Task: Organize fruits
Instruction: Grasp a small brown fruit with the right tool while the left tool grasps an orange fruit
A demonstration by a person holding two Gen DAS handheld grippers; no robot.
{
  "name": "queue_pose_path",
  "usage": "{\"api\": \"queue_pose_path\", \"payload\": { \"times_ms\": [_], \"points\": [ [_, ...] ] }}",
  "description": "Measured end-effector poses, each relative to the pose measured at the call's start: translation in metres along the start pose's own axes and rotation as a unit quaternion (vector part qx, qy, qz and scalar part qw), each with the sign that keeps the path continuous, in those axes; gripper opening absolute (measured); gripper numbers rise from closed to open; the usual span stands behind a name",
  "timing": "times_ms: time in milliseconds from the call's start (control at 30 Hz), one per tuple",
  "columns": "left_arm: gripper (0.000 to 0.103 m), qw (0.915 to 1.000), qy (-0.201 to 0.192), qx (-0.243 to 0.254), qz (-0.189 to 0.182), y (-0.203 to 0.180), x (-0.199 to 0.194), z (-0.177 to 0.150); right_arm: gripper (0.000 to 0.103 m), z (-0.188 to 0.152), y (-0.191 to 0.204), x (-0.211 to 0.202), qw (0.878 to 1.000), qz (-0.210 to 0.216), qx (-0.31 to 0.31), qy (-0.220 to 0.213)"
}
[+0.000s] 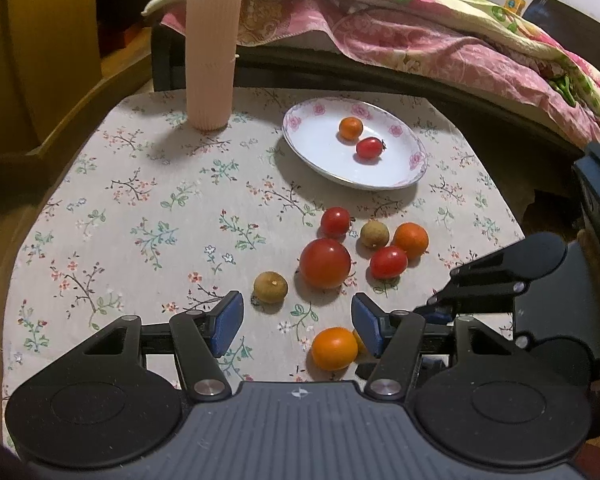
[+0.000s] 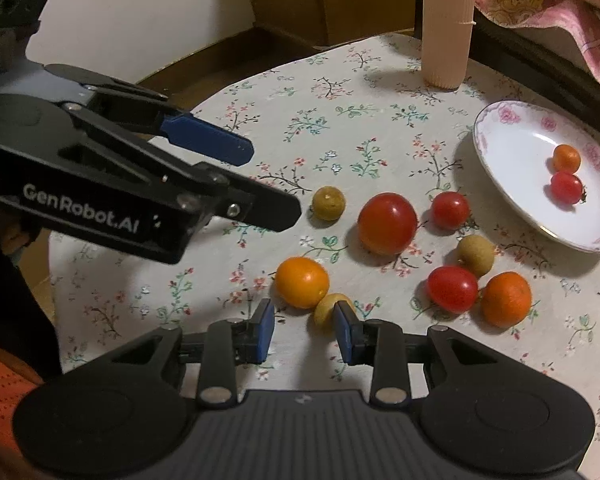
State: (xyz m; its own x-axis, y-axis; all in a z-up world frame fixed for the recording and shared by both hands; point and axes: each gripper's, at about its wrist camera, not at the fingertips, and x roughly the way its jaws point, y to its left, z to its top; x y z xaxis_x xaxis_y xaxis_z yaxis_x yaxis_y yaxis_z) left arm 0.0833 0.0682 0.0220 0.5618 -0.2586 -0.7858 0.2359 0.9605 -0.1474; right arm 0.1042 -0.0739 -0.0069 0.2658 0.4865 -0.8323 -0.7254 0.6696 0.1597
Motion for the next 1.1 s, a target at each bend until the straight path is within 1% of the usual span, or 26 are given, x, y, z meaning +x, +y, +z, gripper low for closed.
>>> {"api": "queue_pose_path", "payload": {
  "times_ms": [167,300,400,467,633,733,867,967,1033,1100],
  "points": [
    [0.068,1.0000,0.008,0.001,0.000,0.002,0.003,-0.003,0.037,0.000,-0.003,0.003,1.000,-0.015,-0.008,0.003],
    [0.068,0.9999,0.014,0.000,-0.002,0.005,0.005,-0.005,0.037,0.001,-0.008,0.008,1.000,-0.020,-0.003,0.008],
    [0.068,0.9997,0.023,0.002,-0.004,0.005,0.008,-0.007,0.037,0.004,-0.011,0.009,1.000,-0.007,0.003,-0.001],
    [0.068,0.9997,0.025,0.004,-0.005,0.005,0.009,-0.008,0.037,0.005,-0.013,0.010,1.000,-0.001,0.012,0.001],
    [0.070,0.9995,0.029,0.004,-0.009,0.006,0.010,-0.009,0.038,0.004,-0.011,0.010,1.000,-0.001,0.002,0.006],
    [0.070,0.9995,0.030,0.003,-0.012,0.007,0.011,-0.009,0.038,0.005,-0.013,0.010,1.000,-0.002,-0.002,0.019],
    [0.071,0.9992,0.034,0.005,-0.019,0.007,0.013,-0.011,0.038,0.004,-0.016,0.008,1.000,-0.009,-0.012,0.024],
    [0.071,0.9988,0.041,0.012,-0.024,0.005,0.017,-0.013,0.038,0.003,-0.017,0.013,1.000,0.003,-0.002,0.028],
    [0.071,0.9986,0.042,0.017,-0.026,0.003,0.017,-0.014,0.038,0.002,-0.012,0.019,0.999,0.006,-0.011,0.033],
    [0.071,0.9985,0.042,0.020,-0.027,0.003,0.017,-0.014,0.039,0.000,-0.006,0.021,0.999,-0.007,-0.025,0.030]
  ]
}}
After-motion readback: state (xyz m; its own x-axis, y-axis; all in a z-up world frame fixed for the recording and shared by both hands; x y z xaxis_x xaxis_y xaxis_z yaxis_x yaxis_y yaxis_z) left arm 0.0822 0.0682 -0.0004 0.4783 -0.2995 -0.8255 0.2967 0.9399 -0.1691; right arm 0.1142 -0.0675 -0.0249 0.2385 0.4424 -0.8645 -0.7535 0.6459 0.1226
